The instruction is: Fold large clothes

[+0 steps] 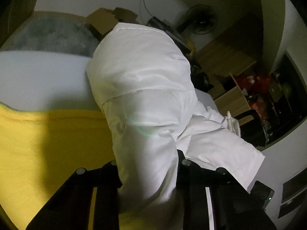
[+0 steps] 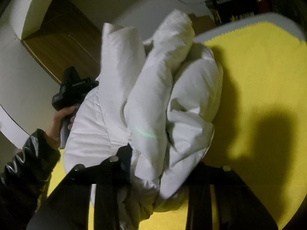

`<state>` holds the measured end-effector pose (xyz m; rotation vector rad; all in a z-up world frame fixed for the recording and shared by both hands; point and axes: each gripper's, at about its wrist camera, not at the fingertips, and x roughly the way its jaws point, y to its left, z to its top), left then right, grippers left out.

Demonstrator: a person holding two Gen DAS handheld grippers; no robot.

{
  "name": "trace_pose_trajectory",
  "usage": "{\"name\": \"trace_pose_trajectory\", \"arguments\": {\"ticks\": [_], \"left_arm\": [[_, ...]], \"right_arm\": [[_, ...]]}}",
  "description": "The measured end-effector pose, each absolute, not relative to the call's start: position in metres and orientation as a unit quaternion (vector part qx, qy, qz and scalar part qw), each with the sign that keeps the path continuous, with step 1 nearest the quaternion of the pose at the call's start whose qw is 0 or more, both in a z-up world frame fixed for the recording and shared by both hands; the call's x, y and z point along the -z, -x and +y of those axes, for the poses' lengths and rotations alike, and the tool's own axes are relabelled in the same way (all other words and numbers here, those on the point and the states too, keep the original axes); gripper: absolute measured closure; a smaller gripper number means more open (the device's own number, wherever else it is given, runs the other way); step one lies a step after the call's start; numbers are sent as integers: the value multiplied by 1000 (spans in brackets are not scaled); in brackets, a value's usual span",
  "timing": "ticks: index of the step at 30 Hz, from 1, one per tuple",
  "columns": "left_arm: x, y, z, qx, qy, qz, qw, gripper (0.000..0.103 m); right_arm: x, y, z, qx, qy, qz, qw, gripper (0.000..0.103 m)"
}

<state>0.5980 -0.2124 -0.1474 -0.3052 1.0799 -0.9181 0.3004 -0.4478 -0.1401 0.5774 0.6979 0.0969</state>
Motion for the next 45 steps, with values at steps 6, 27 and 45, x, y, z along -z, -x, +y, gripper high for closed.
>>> {"name": "trace_pose_trajectory", "arguments": {"ticks": [6,27,45], "left_arm": [[82,-571,-179,425,139,454,770,80],[19,-419,24,372,131,424,816,80],[156,-396,41,335,125,474,805,52]], "right_arm": [[116,-291,-427,-64,-242,296,922,75],[40,-273,-348,-171,-158,305,923,75],[165,-264,-383,-147,-237,387,879,30]]}}
